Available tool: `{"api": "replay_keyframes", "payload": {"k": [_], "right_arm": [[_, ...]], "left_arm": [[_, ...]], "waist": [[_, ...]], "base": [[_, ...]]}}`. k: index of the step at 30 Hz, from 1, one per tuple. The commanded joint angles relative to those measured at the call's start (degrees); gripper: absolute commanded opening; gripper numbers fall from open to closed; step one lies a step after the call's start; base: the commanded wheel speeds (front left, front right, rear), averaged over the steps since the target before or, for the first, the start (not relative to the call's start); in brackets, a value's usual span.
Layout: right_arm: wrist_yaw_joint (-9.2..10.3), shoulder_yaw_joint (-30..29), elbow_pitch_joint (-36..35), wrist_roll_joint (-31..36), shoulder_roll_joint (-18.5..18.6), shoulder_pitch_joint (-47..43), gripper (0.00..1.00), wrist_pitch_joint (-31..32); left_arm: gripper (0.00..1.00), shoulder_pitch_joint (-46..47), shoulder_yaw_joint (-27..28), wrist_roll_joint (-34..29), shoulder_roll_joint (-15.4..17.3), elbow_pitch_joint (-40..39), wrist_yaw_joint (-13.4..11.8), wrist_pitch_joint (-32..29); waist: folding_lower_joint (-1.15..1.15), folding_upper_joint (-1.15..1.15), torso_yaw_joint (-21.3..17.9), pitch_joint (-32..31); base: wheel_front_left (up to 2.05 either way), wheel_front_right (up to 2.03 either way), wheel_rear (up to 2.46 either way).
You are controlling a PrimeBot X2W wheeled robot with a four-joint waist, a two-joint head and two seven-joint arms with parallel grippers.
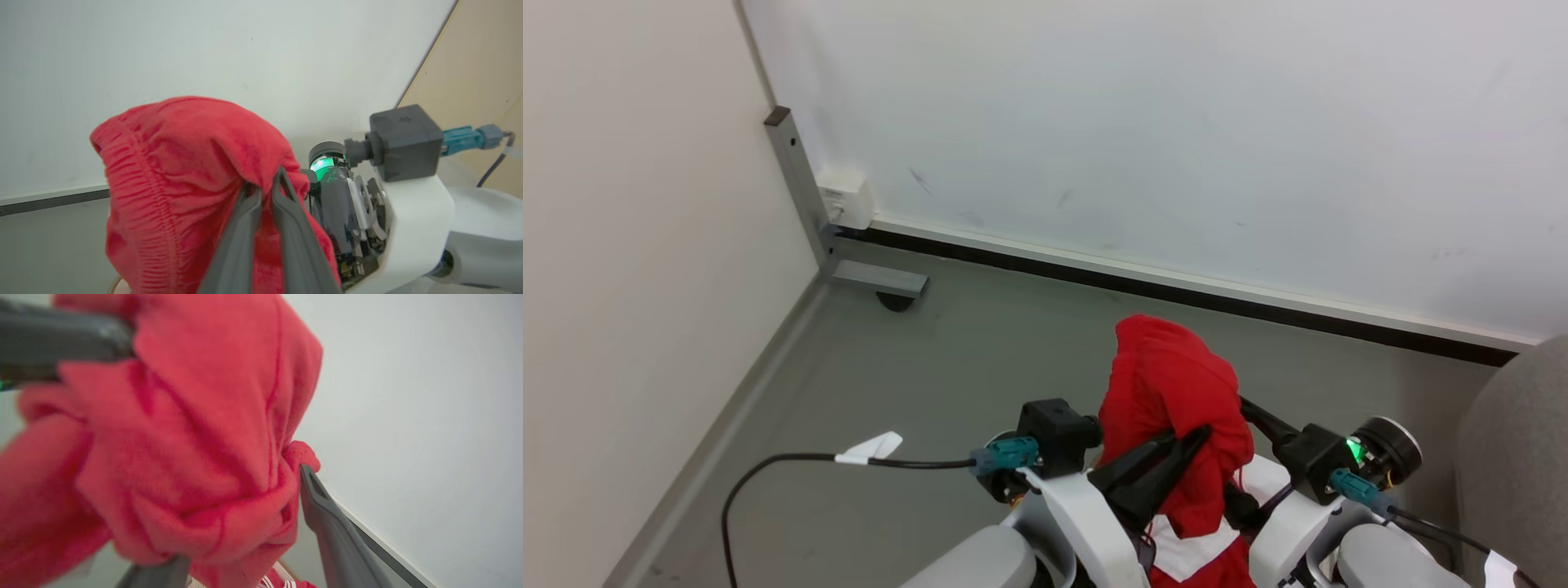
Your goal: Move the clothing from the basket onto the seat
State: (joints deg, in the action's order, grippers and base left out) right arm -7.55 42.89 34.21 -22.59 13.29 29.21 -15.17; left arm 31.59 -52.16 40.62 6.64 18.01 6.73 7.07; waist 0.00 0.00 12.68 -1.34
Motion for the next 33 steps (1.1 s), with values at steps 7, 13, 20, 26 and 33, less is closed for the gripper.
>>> {"api": "replay_keyframes", "payload": {"k": [7, 13, 20, 26, 33], "right_arm": [[0.12, 2.23, -1.41, -2.28, 0.80, 1.39, 0.00, 0.03], [0.12, 1.50, -3.28, -3.65, 1.53, -0.39, 0.00, 0.03], [0.12, -3.19, -6.76, -7.74, 0.78, -4.01, 0.00, 0.03], [0.12, -8.07, -8.07, -9.79, -0.54, -6.07, 0.00, 0.02], [0.12, -12.78, -10.78, -6.98, -1.50, -7.93, 0.00, 0.02]], "left_arm": [[0.00, -0.55, -0.93, 1.20, 0.34, 1.36, 0.28, -0.22], [0.00, -0.16, -0.24, 1.76, 0.90, 2.37, 0.11, 0.62], [0.33, -0.47, 0.94, 2.22, 1.22, 3.98, -0.44, 1.84], [1.00, -0.17, 1.33, 2.28, 1.16, 3.93, -0.71, 3.23], [1.00, -1.18, 3.67, 1.24, 2.47, 3.24, -2.42, 6.34]], "waist": [[0.00, 0.00, 1.37, 0.01], [0.00, 0.00, 0.62, 0.43], [0.00, 0.00, -1.42, 0.71], [0.00, 0.00, -4.05, 0.92], [0.00, 0.00, -8.66, 1.31]], "base": [[0.00, 0.00, 0.00], [0.00, 0.00, 0.00], [0.00, 0.00, 0.00], [0.00, 0.00, 0.00], [0.00, 0.00, 0.00]]}}
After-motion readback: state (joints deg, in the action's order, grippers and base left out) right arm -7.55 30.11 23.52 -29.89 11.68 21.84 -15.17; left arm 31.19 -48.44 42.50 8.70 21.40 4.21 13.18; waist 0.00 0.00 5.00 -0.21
